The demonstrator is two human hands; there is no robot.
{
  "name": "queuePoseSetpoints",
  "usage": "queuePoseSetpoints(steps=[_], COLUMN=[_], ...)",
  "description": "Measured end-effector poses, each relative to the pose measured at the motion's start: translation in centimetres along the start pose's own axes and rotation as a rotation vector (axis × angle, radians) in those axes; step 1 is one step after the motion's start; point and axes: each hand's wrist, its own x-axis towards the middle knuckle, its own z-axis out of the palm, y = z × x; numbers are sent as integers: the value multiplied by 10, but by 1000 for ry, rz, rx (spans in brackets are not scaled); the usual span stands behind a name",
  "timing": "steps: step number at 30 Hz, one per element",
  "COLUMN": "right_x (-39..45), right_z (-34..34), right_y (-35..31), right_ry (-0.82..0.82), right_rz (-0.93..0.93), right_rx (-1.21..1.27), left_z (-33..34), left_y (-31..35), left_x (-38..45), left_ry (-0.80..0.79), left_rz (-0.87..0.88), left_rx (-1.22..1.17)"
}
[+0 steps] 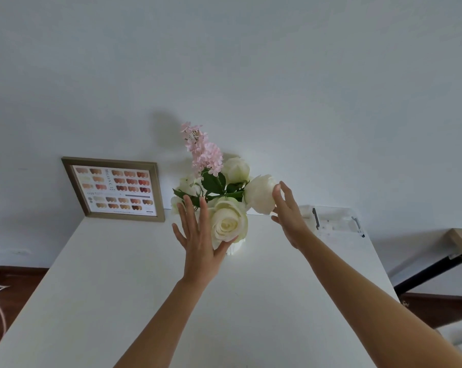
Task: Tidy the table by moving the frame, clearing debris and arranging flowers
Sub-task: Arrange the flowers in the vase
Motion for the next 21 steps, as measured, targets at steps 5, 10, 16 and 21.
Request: queuePoseSetpoints(steps=[5, 10, 16, 21], right_x=[-2, -3, -9, -11], right_z=[-2, 3, 18, 32], right_y=[18, 44, 65, 82], right_ry=[41, 93, 4, -121], right_rz=[64, 177, 241, 272], right_rx=[141, 132, -32, -244], left_z=[1, 4, 18, 37], left_y=[-5, -11, -23, -32], left_x=[-15, -31, -44, -43], left_ry=[-4, -21, -50, -328], left_rz=[-29, -138, -331, -424], left_rx=[-68, -154, -216, -335])
